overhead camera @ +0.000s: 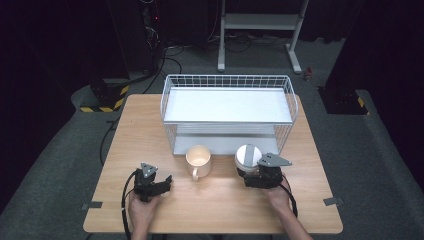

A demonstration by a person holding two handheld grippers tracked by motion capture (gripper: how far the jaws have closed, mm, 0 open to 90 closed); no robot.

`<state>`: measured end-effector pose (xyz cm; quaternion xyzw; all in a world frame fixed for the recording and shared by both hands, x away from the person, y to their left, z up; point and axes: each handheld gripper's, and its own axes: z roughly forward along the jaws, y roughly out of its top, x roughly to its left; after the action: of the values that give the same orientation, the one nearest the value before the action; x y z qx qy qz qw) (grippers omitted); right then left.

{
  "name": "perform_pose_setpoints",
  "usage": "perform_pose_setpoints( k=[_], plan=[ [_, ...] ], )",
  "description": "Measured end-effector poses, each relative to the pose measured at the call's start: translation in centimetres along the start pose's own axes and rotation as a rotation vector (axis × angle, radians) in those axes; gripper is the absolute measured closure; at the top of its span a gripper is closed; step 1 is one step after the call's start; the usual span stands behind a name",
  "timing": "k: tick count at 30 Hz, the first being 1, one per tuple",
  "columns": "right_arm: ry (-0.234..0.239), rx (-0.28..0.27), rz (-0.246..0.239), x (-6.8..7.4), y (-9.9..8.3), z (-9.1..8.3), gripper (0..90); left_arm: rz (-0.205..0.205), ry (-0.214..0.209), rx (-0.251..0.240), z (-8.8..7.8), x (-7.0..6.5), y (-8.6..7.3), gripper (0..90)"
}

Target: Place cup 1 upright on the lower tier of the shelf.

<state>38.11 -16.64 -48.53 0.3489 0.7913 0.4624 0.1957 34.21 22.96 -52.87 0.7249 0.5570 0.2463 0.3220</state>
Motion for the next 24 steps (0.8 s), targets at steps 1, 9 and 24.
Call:
perform_pose_setpoints(
  k=[1, 9, 24],
  plan=[
    [-0.003, 0.002, 0.001, -0.1, 0.1, 0.1, 18.3, 0.0, 0.0, 0.0, 0.0, 0.0, 0.0, 21.4],
    [-0.024, 0.015, 0.013, -0.9, 0.9, 1.0, 18.3, -0.001, 0.002, -0.002, 0.0, 0.0, 0.0, 21.4],
    [-0.087, 0.028, 0.068, -2.5, 1.9, 3.1, 18.2, -0.001, 0.002, -0.003, 0.0, 0.0, 0.0, 21.1]
  ],
)
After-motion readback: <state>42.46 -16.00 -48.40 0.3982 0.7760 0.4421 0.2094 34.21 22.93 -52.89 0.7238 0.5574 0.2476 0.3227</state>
